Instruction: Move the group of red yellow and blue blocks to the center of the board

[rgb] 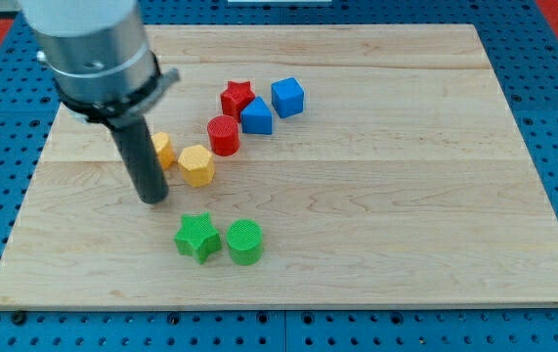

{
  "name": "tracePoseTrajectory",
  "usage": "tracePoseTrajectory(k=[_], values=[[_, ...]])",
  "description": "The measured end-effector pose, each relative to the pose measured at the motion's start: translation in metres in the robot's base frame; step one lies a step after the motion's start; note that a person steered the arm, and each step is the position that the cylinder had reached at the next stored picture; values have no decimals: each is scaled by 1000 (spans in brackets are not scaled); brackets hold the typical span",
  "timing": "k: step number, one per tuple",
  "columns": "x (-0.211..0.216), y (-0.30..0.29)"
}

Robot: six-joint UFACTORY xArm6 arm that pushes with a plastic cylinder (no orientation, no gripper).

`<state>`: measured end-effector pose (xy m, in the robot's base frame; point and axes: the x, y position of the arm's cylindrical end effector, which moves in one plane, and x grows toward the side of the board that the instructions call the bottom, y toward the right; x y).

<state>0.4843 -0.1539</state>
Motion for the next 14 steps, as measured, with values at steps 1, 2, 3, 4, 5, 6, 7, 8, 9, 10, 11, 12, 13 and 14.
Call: tracePoseTrajectory(k=[1,2,3,4,5,6,7,8,9,10,11,12,13,14], values=[[-25,6],[-32,47],[-43,44],[-88,104],[-86,56],[-48,35],[-28,-26],[-7,-79],[-28,-110],[-61,-22],[-50,8],[-8,28],[2,93],[-34,98]])
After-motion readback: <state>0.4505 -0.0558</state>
